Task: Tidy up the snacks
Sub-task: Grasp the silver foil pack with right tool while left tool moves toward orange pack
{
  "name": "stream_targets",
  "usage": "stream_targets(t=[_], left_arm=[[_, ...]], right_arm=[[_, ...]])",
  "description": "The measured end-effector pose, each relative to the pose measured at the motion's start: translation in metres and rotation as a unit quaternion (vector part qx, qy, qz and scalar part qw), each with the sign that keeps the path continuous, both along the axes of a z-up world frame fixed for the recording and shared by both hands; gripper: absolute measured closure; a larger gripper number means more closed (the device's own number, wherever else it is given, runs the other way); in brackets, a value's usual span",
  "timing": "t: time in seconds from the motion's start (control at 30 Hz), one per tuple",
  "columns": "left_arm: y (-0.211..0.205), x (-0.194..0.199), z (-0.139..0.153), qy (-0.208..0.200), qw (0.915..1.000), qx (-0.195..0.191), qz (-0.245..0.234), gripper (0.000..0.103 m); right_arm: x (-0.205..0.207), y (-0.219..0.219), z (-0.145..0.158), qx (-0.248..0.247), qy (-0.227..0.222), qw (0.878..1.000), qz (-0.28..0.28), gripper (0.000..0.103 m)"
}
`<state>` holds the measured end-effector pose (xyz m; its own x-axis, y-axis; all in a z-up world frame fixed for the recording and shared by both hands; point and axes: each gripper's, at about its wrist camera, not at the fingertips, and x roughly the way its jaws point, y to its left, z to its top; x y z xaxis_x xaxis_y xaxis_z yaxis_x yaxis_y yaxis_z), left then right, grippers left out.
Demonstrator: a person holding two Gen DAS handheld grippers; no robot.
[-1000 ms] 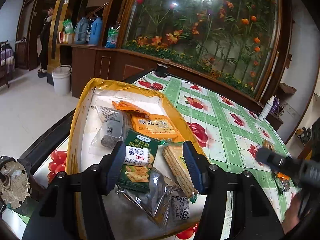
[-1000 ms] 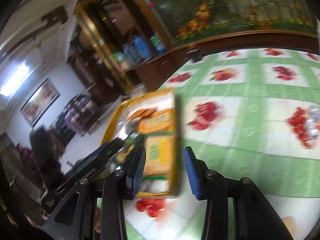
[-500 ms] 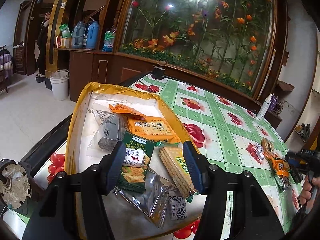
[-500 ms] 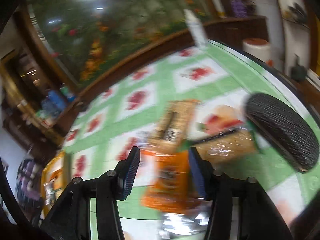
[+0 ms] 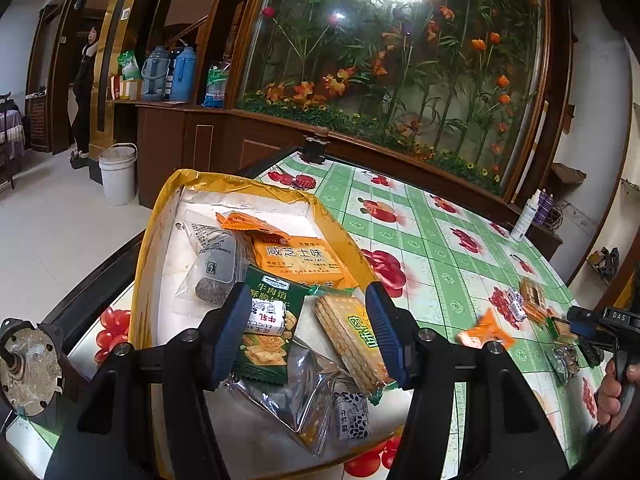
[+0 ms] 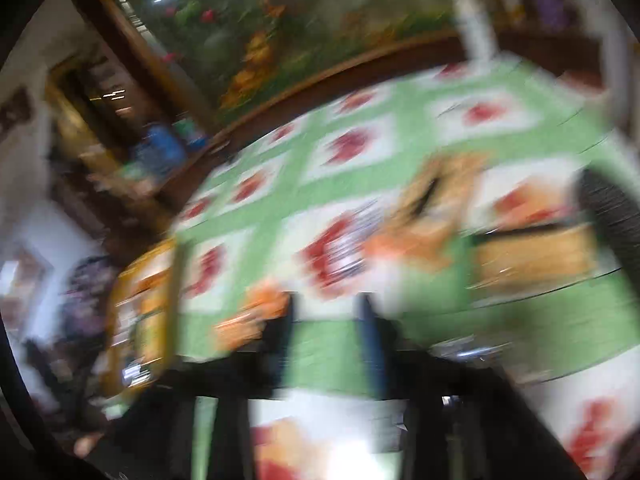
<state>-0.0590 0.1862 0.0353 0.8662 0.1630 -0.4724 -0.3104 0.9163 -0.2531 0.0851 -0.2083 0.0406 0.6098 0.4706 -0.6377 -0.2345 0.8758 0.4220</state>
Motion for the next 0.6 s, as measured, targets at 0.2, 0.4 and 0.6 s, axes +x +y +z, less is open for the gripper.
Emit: stream_targets(t=[0.2, 0.4, 0.6], left_arm=[[-0.004, -0.001, 0.002, -0.005, 0.9999, 0.008, -0.008, 0.045], [-0.007, -0.003, 0.004, -0.008, 0.9998, 0.014, -0.01, 0.045], [-0.003, -0.005, 0.003, -0.011, 0.9999, 0.005, -0.007, 0.045]], right_arm=[[-0.01, -0.057, -0.017, -0.004, 0.039, 0.996, -0.084, 0.04], [-0.009, -0.054, -0.035, -0.017, 0.071, 0.995, -0.073, 0.04], [-0.021, -0.02, -0.024, 0.05, 0.056, 0.996, 0.055, 0.04]])
